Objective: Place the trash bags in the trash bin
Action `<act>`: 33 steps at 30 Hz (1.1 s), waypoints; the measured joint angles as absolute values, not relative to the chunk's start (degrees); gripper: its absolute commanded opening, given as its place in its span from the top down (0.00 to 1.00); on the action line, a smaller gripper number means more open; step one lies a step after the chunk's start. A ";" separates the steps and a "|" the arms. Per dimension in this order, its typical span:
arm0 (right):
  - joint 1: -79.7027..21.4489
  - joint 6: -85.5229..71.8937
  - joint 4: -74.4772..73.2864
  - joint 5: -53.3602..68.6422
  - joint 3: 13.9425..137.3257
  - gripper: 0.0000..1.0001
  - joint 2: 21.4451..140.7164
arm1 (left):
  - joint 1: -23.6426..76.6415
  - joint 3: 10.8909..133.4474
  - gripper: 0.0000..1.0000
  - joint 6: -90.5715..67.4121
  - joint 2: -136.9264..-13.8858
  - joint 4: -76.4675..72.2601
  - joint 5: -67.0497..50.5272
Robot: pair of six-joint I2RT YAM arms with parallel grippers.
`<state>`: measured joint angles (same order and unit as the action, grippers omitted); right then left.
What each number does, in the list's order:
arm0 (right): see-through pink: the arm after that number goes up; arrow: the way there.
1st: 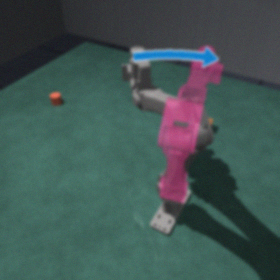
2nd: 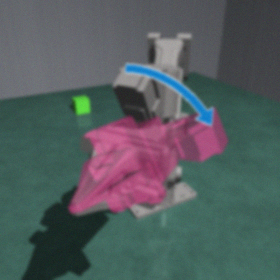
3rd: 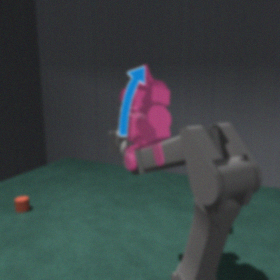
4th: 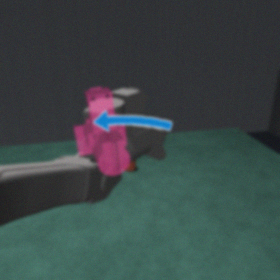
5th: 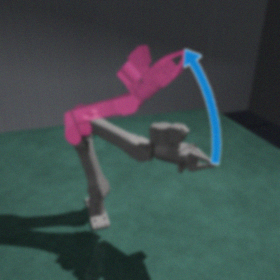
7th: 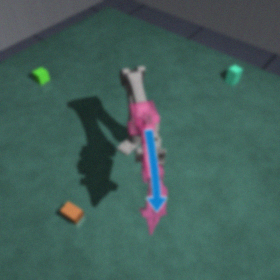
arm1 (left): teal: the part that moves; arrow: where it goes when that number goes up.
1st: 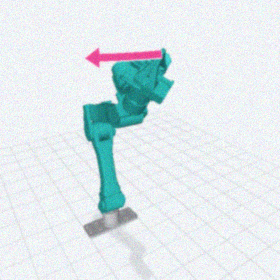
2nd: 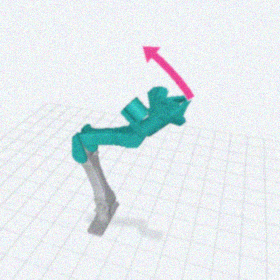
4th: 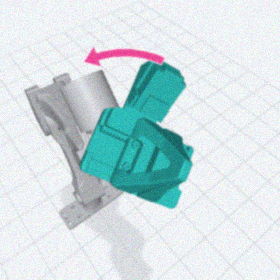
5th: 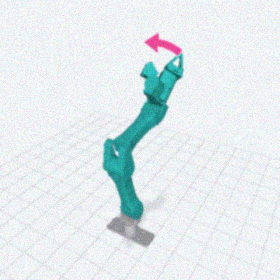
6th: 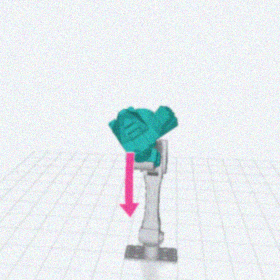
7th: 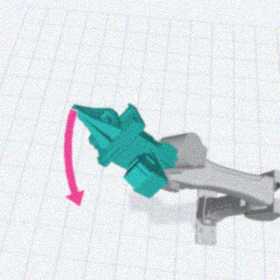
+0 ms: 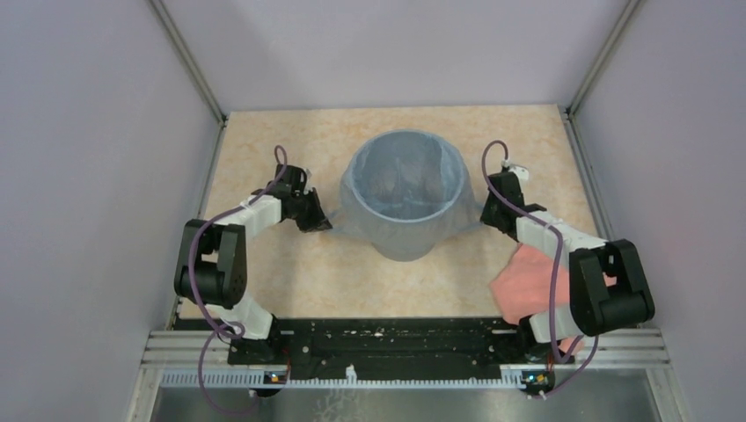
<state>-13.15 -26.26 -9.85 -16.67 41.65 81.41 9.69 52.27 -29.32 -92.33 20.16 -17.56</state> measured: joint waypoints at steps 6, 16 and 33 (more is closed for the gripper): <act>-18.31 -27.44 -8.71 -19.73 42.89 1.00 84.25 | 4.54 52.27 1.00 -29.45 -93.34 20.05 -18.57; -23.44 -31.03 -6.79 -18.59 44.82 1.00 91.15 | -0.21 52.34 1.00 -29.28 -94.83 20.25 -16.53; -13.26 -31.59 -6.09 -4.14 42.30 0.57 83.15 | -0.23 52.38 0.56 -29.39 -94.02 20.97 -13.89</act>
